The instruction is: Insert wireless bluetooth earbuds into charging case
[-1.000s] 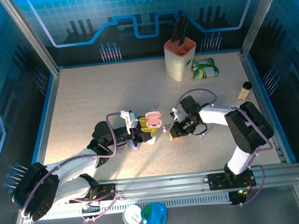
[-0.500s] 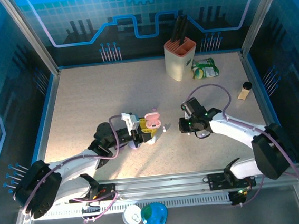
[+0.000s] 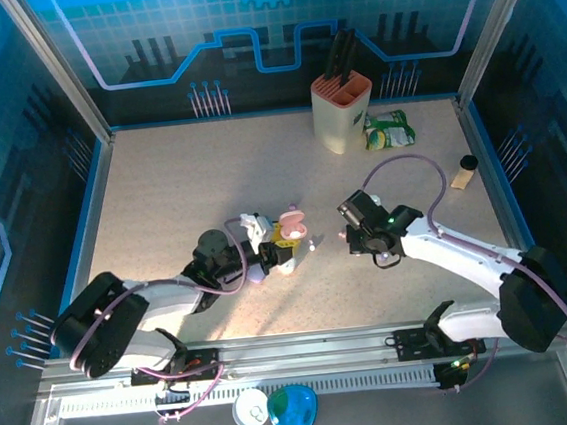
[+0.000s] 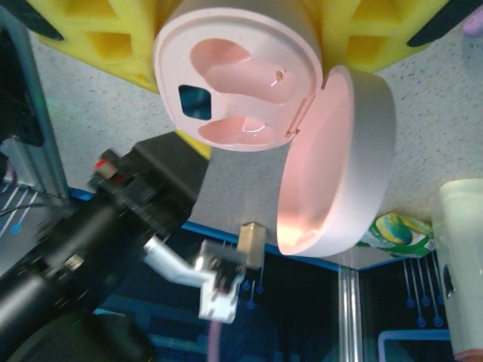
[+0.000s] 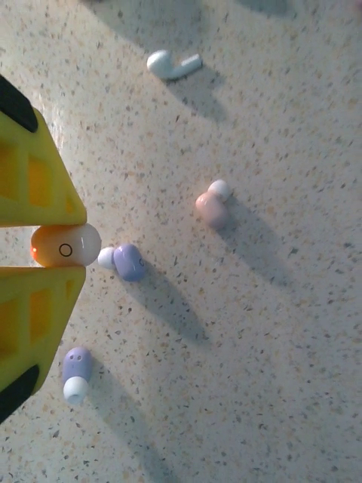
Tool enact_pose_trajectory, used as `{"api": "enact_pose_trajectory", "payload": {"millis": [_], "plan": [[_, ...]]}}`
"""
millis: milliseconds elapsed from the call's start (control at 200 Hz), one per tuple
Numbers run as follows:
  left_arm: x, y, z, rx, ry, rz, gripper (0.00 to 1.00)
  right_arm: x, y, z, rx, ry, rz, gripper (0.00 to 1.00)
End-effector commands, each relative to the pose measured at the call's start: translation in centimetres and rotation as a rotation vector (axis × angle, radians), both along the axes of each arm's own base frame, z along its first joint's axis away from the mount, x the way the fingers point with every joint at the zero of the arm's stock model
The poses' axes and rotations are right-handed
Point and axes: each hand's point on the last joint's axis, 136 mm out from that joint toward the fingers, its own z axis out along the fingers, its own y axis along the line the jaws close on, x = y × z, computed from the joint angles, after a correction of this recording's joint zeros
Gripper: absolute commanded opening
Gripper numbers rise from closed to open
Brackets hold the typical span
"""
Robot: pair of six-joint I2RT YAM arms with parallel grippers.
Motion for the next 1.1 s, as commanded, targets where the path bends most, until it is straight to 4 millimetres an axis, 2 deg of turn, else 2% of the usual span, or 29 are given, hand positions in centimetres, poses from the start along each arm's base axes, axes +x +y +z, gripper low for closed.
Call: {"api": "enact_pose_trajectory", "payload": {"millis": [0, 315, 475, 630, 790, 1096], "plan": [[1.7, -0.2, 2.2, -0.041, -0.134, 0.043, 0.33, 0.2, 1.2, 3.5, 0.029, -0.078, 0.022, 0.17], [3.0, -0.8, 0.5, 0.005, -0.169, 0.058, 0.32, 0.5, 7.5, 9.3, 0.178, -0.167, 0.199, 0.19], [3.1, -0.9, 0.1, 0.003, -0.169, 0.06, 0.32, 1.1, 10.8, 11.2, 0.225, -0.191, 0.28, 0.19], [3.3, -1.0, 0.0, 0.001, -0.171, 0.064, 0.32, 1.3, 13.7, 11.6, 0.254, -0.18, 0.344, 0.19], [3.2, -1.0, 0.1, -0.004, -0.171, 0.059, 0.32, 1.3, 15.2, 11.5, 0.254, -0.169, 0.381, 0.19], [3.0, -1.0, 0.3, -0.013, -0.17, 0.053, 0.31, 1.5, 15.4, 10.6, 0.229, -0.155, 0.381, 0.18]]}}
